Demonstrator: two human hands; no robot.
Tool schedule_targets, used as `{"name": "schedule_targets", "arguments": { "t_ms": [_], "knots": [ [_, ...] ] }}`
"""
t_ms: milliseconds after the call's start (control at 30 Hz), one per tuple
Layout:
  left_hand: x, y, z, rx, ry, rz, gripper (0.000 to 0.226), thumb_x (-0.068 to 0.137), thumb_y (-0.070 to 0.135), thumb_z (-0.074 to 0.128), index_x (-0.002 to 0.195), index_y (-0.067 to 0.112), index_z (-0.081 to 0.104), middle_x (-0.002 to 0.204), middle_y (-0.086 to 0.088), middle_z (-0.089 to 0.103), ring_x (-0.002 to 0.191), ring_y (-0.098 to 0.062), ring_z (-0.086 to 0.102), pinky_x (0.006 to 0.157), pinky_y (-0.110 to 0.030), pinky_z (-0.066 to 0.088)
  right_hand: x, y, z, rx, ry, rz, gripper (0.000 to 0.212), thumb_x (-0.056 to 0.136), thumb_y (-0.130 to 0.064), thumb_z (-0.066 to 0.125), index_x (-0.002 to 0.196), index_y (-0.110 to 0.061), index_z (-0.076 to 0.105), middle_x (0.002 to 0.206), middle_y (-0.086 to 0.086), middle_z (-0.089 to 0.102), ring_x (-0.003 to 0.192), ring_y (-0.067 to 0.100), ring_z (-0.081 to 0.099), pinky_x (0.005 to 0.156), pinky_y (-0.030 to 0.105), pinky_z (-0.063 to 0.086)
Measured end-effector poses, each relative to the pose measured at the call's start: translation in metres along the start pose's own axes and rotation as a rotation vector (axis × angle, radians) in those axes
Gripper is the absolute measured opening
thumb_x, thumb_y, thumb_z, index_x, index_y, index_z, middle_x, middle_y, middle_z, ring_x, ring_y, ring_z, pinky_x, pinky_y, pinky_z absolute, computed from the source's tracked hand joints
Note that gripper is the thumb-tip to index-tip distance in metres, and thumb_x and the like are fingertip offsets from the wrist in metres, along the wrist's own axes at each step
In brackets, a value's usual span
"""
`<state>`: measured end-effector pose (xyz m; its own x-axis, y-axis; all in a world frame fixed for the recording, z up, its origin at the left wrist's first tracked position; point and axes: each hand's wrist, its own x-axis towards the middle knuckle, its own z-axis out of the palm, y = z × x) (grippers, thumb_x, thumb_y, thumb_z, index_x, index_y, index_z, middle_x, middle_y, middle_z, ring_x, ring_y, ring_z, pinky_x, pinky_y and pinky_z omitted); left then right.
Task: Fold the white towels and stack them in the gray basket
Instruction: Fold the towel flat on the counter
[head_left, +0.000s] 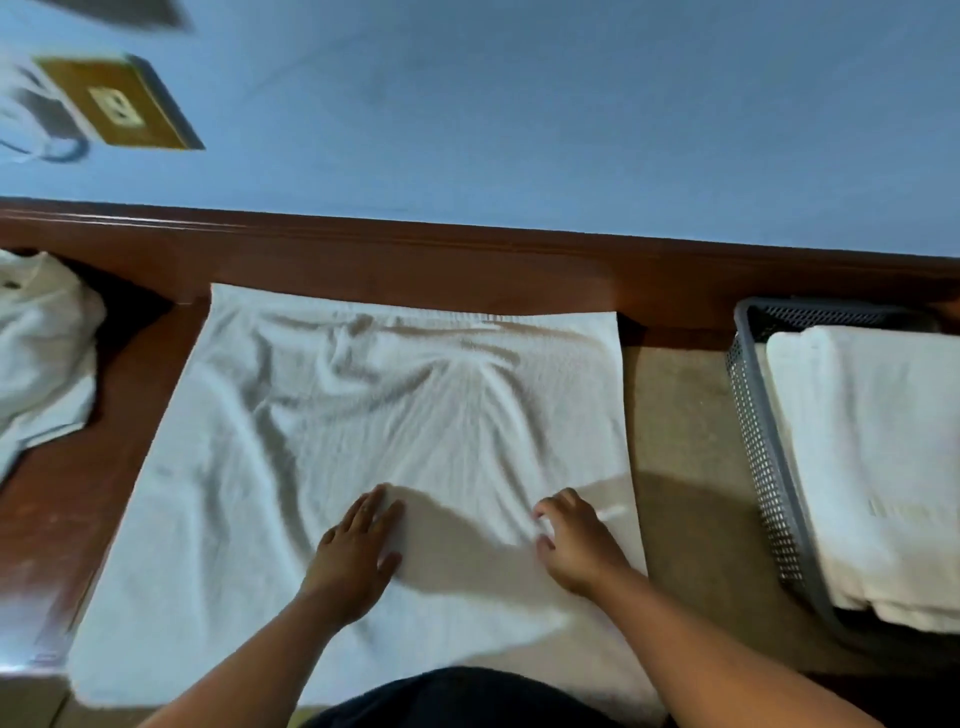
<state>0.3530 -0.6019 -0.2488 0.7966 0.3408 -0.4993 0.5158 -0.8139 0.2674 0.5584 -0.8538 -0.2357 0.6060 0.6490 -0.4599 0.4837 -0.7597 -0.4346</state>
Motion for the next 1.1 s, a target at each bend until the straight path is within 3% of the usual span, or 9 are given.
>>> {"name": "schedule_targets", "arguments": {
  "t_ms": [167,333,433,633,800,1000,1100],
  "knots": [
    [-0.101,-0.051,0.039,-0.079,0.003,-0.239,0.067,0.103,0.045,0.041,0.161,0.037,0.007,0.168,0.012,-0.01,0.155,-0.014,0.007,0.119,-0.037,0.026,-0.03,-0.024,0.026,-0.06,-0.089,-0.121,0.034,0.097,-0.03,0.054,0.131,-0.026,0.054,0.132,-0.005,0.041,0.126,0.016,0.045,0.095,0.03,0.045],
    [-0.161,-0.104,0.052,-0.194,0.093,-0.458,0.064,0.102,0.047,0.047,0.159,0.035,0.021,0.169,0.008,0.005,0.153,-0.018,0.019,0.113,-0.045,0.036,-0.031,-0.069,0.047,-0.102,-0.114,-0.207,0.033,0.097,-0.029,0.055,0.13,-0.026,0.055,0.132,-0.004,0.043,0.123,0.017,0.048,0.091,0.025,0.041],
    [-0.175,-0.142,0.051,-0.265,0.172,-0.566,0.062,0.101,0.046,0.049,0.157,0.033,0.028,0.168,0.004,0.013,0.149,-0.025,0.025,0.109,-0.047,0.041,-0.033,-0.104,0.061,-0.083,-0.122,-0.212,0.033,0.098,-0.031,0.054,0.131,-0.027,0.054,0.133,-0.007,0.044,0.121,0.014,0.05,0.092,0.024,0.042],
    [-0.165,-0.209,0.017,-0.541,0.248,-0.873,0.067,0.1,0.044,0.052,0.156,0.02,0.027,0.165,-0.003,0.012,0.146,-0.036,0.023,0.112,-0.054,0.034,-0.032,-0.185,0.094,-0.057,-0.158,-0.162,0.034,0.098,-0.033,0.053,0.133,-0.03,0.053,0.133,-0.009,0.044,0.113,0.012,0.053,0.094,0.028,0.045],
    [-0.159,-0.246,0.005,-0.595,0.271,-0.821,0.058,0.097,0.042,0.06,0.145,0.016,0.04,0.145,-0.014,0.03,0.128,-0.04,0.042,0.1,-0.052,0.046,-0.027,-0.265,0.139,-0.008,-0.179,-0.141,0.037,0.098,-0.035,0.054,0.135,-0.031,0.052,0.136,-0.01,0.043,0.126,0.013,0.048,0.102,0.03,0.042],
    [-0.146,-0.257,-0.007,-0.455,0.135,-0.743,0.041,0.1,0.045,0.049,0.132,0.019,0.054,0.139,-0.011,0.044,0.131,-0.034,0.038,0.105,-0.047,0.037,-0.033,-0.32,0.165,-0.049,-0.247,-0.113,0.048,0.098,-0.037,0.055,0.144,-0.028,0.043,0.149,-0.002,0.031,0.139,0.02,0.036,0.108,0.033,0.038],
    [-0.152,-0.268,-0.005,-0.454,0.154,-0.634,0.024,0.1,0.037,0.047,0.115,0.021,0.057,0.123,-0.008,0.059,0.123,-0.032,0.047,0.1,-0.046,0.036,-0.03,-0.33,0.165,-0.104,-0.234,-0.107,0.049,0.098,-0.036,0.054,0.145,-0.026,0.042,0.149,-0.001,0.03,0.138,0.021,0.037,0.106,0.034,0.04]
  ]
}}
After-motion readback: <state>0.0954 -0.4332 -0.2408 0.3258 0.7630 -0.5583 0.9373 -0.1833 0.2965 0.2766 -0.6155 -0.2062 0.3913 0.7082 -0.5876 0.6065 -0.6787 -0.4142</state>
